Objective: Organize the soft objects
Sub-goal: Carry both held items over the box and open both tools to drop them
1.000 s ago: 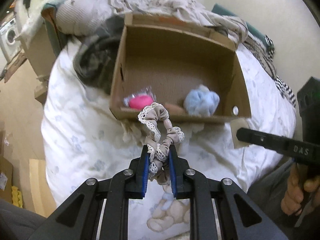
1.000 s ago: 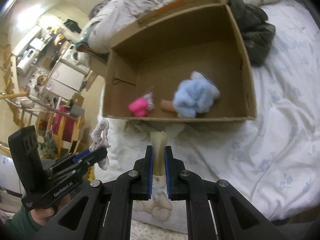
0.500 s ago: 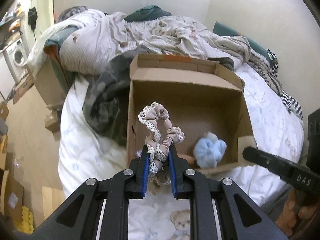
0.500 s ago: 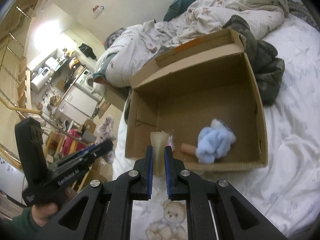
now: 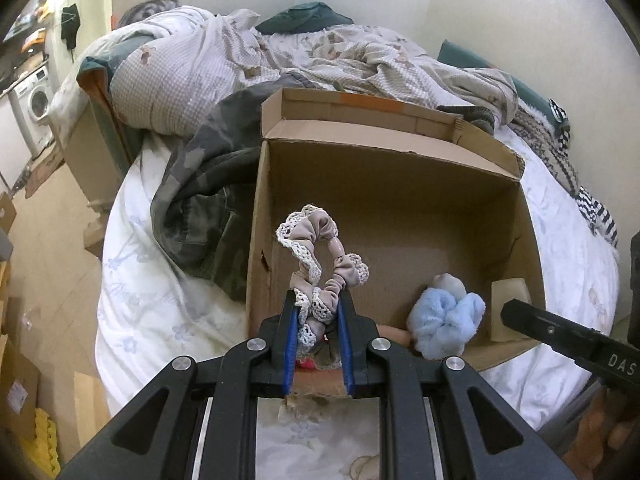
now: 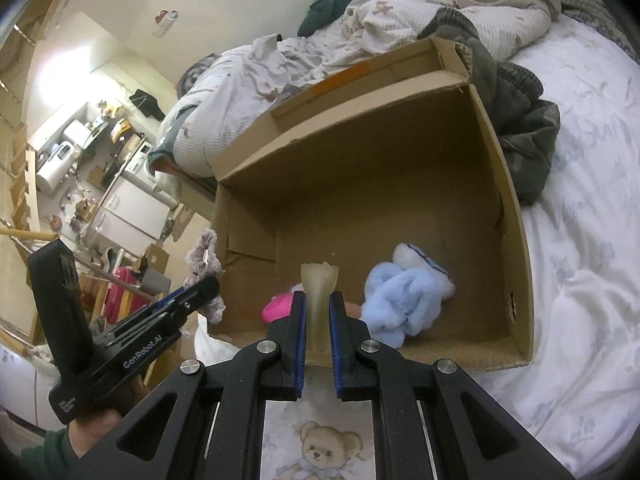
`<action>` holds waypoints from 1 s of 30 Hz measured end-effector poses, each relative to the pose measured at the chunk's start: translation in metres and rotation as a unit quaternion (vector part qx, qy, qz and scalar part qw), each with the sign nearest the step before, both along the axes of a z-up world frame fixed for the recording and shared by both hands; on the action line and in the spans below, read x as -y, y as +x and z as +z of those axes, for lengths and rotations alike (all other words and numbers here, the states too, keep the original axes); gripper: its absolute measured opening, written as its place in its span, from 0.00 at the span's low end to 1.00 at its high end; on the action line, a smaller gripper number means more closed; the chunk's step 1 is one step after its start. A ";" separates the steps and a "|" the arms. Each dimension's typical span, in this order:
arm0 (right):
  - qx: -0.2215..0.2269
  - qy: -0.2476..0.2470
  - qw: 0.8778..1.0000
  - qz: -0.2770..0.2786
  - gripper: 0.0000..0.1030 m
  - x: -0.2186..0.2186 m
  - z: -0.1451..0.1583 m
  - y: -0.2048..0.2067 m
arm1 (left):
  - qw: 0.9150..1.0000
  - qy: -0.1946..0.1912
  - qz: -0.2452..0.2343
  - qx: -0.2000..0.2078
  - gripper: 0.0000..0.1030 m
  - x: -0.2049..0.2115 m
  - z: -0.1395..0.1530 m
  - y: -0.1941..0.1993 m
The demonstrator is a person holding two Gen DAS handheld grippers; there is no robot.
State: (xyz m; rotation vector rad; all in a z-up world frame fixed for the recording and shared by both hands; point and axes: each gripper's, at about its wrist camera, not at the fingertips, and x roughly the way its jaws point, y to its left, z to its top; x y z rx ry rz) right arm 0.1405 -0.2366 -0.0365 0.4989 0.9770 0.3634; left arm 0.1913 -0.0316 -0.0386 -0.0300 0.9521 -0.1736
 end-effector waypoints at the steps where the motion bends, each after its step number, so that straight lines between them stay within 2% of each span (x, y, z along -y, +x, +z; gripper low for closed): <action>1: -0.001 -0.001 1.000 0.000 0.12 0.000 -0.001 0.002 | 1.000 0.002 -0.001 0.001 0.16 0.002 0.000 0.000; 7: -0.007 -0.006 1.000 0.004 0.12 -0.005 -0.007 0.008 | 1.000 0.014 -0.011 0.004 0.16 0.010 -0.006 0.004; 16: -0.016 -0.011 1.000 0.008 0.12 -0.006 -0.013 0.012 | 1.000 0.002 0.002 -0.023 0.16 0.009 -0.020 0.013; 30: -0.031 -0.014 0.999 0.009 0.13 -0.008 -0.018 0.019 | 0.999 0.008 0.000 -0.032 0.16 0.011 -0.028 0.014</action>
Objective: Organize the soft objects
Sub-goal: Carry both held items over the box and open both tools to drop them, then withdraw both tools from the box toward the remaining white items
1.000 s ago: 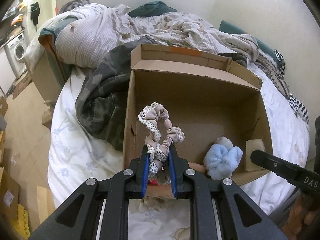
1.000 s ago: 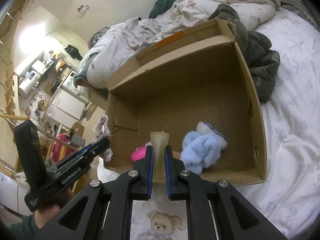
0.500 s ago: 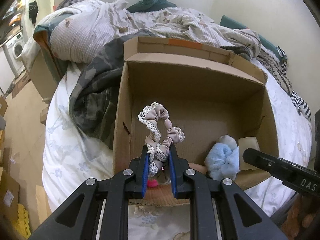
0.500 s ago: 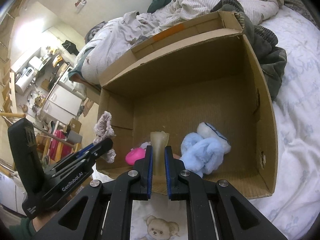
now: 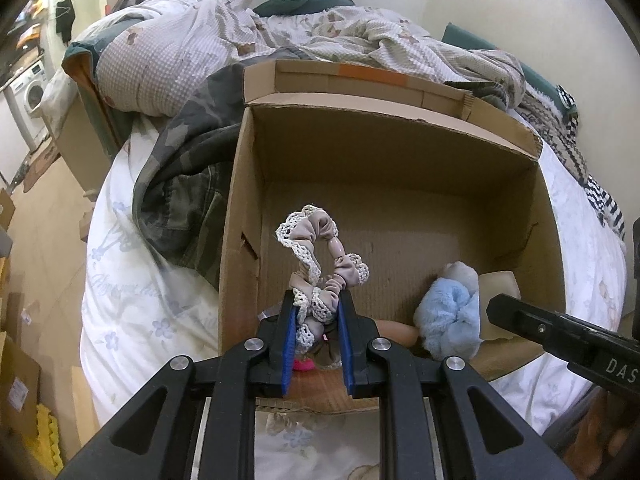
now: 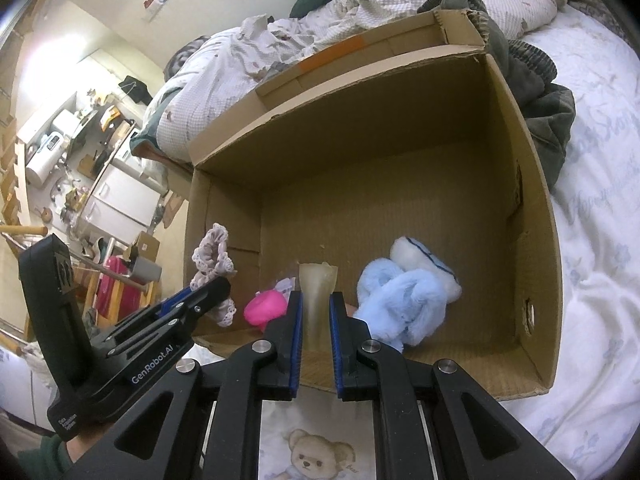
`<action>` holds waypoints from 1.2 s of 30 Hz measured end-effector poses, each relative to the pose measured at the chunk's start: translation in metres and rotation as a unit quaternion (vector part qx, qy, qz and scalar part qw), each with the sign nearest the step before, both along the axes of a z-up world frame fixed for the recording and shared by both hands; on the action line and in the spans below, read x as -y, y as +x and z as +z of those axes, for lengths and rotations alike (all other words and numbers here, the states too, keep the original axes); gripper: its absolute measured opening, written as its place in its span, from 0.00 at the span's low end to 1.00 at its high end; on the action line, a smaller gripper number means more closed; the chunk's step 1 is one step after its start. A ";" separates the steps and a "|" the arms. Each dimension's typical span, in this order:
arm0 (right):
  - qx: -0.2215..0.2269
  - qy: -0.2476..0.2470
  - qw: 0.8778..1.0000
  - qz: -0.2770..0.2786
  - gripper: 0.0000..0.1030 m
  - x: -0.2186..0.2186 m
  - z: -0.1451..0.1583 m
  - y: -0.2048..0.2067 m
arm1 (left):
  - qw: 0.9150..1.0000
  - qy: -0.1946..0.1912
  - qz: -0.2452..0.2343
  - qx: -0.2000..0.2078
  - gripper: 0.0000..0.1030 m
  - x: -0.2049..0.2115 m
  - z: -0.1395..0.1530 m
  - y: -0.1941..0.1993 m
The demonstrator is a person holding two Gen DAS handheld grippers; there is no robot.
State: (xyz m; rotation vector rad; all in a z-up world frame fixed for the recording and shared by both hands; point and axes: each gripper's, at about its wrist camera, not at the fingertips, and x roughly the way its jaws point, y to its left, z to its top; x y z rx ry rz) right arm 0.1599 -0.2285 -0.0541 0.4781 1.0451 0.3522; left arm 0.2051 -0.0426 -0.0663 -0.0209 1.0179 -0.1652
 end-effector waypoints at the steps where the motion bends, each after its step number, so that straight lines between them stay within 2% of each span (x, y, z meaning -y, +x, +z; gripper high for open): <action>1: 0.000 0.001 1.000 -0.001 0.13 0.001 0.000 0.000 | 1.000 0.000 -0.001 -0.001 0.16 0.000 -0.001 0.000; 5: -0.008 0.032 0.999 -0.007 0.15 0.006 -0.003 -0.001 | 1.000 -0.015 -0.012 -0.015 0.16 0.002 -0.004 0.001; 9: -0.006 0.034 0.999 -0.016 0.15 0.009 -0.002 0.000 | 1.000 -0.002 -0.016 -0.014 0.17 0.006 -0.005 0.001; 11: -0.005 0.031 0.999 -0.021 0.21 0.010 -0.002 0.000 | 1.000 0.000 -0.018 -0.012 0.22 0.007 -0.004 0.001; 13: -0.003 0.030 0.999 -0.026 0.23 0.011 -0.002 -0.001 | 1.000 0.005 -0.021 -0.008 0.25 0.009 -0.003 0.000; 15: -0.003 0.032 0.999 -0.030 0.28 0.012 -0.001 -0.001 | 1.000 0.010 -0.023 -0.005 0.33 0.011 -0.003 -0.001; 16: -0.006 0.038 0.999 -0.032 0.40 0.013 -0.002 -0.001 | 1.000 0.013 -0.022 -0.004 0.45 0.011 -0.002 -0.001; 17: -0.013 0.052 0.998 -0.035 0.69 0.015 -0.005 -0.001 | 1.000 0.016 -0.020 -0.004 0.58 0.011 -0.002 -0.001; 18: -0.017 0.062 0.997 -0.040 0.79 0.016 -0.007 -0.001 | 1.000 0.018 -0.019 -0.002 0.61 0.011 -0.001 -0.002; 33: -0.014 0.053 0.997 -0.060 0.80 0.018 -0.004 -0.005 | 1.000 0.018 -0.015 0.008 0.61 0.010 0.005 -0.006; 36: 0.000 0.052 0.997 -0.057 0.80 0.016 -0.001 -0.009 | 1.000 0.019 -0.014 0.009 0.61 0.009 0.006 -0.007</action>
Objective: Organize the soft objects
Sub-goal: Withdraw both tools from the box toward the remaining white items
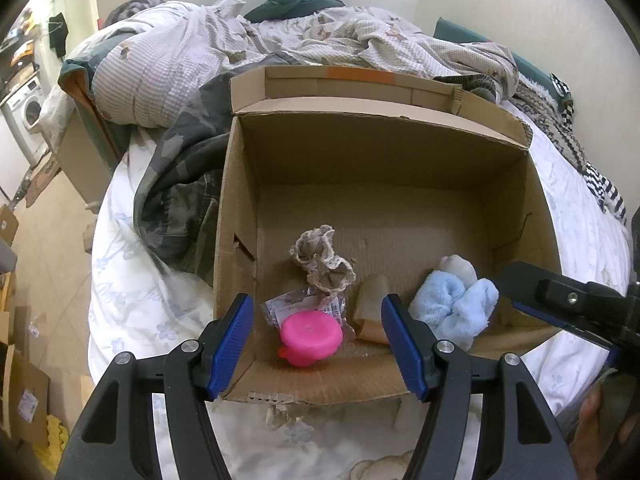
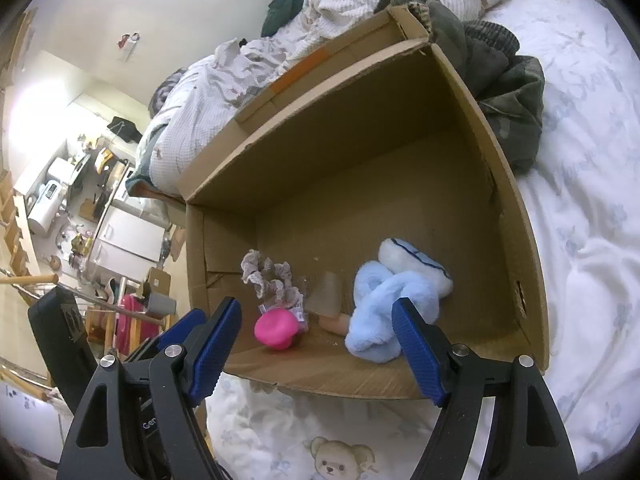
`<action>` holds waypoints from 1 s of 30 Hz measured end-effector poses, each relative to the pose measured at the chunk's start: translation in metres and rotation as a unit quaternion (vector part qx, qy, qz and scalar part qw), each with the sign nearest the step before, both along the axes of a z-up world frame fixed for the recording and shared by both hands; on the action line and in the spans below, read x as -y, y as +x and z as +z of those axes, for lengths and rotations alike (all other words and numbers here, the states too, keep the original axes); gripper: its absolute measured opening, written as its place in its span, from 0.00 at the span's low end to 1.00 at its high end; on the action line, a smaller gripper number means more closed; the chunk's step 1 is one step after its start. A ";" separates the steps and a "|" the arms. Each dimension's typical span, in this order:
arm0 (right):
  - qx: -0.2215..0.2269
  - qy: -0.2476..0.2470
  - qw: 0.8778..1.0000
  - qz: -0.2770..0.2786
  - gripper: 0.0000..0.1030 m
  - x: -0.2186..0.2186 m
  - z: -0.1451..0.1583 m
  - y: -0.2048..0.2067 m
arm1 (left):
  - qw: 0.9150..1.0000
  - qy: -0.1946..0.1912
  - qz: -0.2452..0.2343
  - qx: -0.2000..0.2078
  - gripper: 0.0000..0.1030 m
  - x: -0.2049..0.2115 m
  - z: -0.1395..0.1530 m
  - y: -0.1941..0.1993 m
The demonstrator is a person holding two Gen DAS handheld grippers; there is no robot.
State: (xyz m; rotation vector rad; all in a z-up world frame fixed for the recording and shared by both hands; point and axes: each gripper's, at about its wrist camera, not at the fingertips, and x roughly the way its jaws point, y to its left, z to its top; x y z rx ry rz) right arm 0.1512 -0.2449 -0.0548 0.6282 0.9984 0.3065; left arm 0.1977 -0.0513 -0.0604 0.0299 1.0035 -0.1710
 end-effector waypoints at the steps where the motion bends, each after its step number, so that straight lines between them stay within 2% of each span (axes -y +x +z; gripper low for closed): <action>1: 0.005 -0.010 1.000 0.001 0.80 -0.001 0.002 -0.001 | 1.000 0.000 0.001 0.001 0.61 0.000 0.000 0.000; 3: 0.017 -0.040 0.999 0.000 0.84 -0.004 0.008 -0.003 | 1.000 0.000 0.002 0.003 0.61 -0.002 0.002 -0.001; 5: 0.027 -0.053 0.998 -0.004 0.98 -0.004 0.011 -0.006 | 1.000 0.002 0.006 0.008 0.61 -0.005 0.005 -0.004; 6: 0.029 -0.057 0.998 -0.008 1.00 -0.004 0.012 -0.007 | 1.000 0.002 0.007 0.010 0.61 -0.006 0.006 -0.004; 12: 0.018 -0.060 0.998 -0.015 1.00 -0.001 0.012 -0.013 | 1.000 -0.010 0.017 0.020 0.61 -0.019 0.017 -0.012; 17: 0.043 -0.090 0.995 -0.010 1.00 -0.008 0.024 -0.022 | 0.999 -0.010 0.024 0.027 0.61 -0.028 0.025 -0.022; 20: 0.046 -0.086 0.995 -0.003 1.00 -0.010 0.027 -0.028 | 0.999 -0.017 0.025 0.030 0.61 -0.032 0.030 -0.029; 30: 0.031 -0.110 0.993 0.003 1.00 -0.007 0.021 -0.050 | 0.999 0.007 0.011 0.038 0.61 -0.036 0.034 -0.049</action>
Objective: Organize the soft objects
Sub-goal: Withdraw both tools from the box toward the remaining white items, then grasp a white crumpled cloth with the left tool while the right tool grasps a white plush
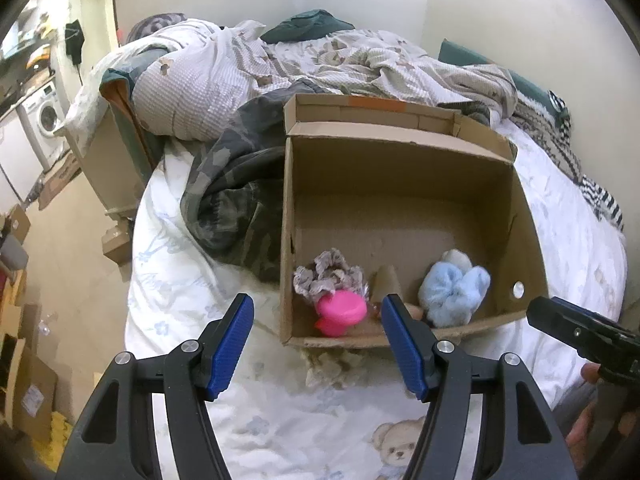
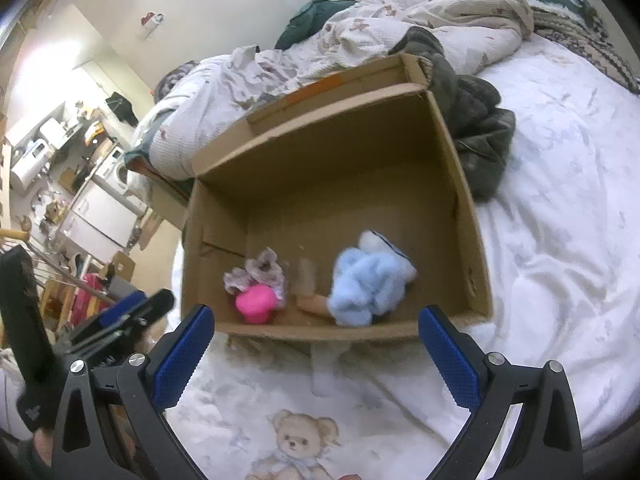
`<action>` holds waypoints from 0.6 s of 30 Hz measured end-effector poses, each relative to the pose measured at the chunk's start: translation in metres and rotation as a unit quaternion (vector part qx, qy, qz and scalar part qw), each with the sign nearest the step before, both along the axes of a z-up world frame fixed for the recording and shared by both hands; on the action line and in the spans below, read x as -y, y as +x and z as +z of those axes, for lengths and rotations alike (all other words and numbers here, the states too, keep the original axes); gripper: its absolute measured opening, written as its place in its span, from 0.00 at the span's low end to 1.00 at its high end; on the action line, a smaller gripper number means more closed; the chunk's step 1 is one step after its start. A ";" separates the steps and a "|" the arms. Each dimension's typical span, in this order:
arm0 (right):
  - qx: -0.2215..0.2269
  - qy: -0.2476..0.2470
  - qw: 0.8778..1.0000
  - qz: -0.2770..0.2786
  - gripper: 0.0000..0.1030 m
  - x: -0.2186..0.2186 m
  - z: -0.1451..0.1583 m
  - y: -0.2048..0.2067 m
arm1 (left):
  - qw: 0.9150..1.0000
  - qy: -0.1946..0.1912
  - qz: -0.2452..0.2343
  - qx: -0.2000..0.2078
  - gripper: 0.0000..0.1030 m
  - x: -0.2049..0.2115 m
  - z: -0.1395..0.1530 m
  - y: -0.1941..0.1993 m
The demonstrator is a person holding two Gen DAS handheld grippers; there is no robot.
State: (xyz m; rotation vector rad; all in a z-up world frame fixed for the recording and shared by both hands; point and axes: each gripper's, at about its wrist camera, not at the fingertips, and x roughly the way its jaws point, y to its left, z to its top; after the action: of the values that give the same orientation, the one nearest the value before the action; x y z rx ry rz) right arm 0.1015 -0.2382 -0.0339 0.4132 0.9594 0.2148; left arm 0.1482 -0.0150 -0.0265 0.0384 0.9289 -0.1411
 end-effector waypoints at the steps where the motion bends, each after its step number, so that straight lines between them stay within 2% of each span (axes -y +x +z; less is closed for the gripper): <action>1: -0.008 -0.002 1.000 0.001 1.00 0.002 -0.003 -0.002 | 1.000 0.005 -0.001 0.000 0.61 -0.001 -0.001 -0.002; 4: -0.034 -0.014 0.999 0.003 1.00 0.008 -0.014 -0.008 | 1.000 0.013 -0.003 -0.008 0.61 -0.009 -0.006 -0.007; 8: -0.068 -0.023 0.997 0.001 1.00 0.017 -0.030 -0.012 | 0.999 -0.015 0.020 -0.032 0.61 -0.024 -0.010 -0.009; 11: -0.093 -0.070 0.993 -0.027 1.00 0.027 -0.039 -0.012 | 0.998 -0.024 0.036 -0.036 0.61 -0.030 -0.011 -0.009; 14: -0.123 -0.021 0.991 -0.054 1.00 0.044 -0.052 -0.007 | 0.999 -0.002 0.032 -0.026 0.61 -0.029 -0.009 -0.013; 18: -0.150 0.006 0.987 -0.049 1.00 0.036 -0.068 0.004 | 0.999 -0.024 0.036 -0.028 0.61 -0.039 -0.005 -0.015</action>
State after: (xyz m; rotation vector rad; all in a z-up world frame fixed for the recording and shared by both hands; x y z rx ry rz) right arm 0.1058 -0.2745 -0.1021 0.5115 1.2306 0.0692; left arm 0.1333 0.0239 -0.0312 -0.0431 0.9806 -0.0973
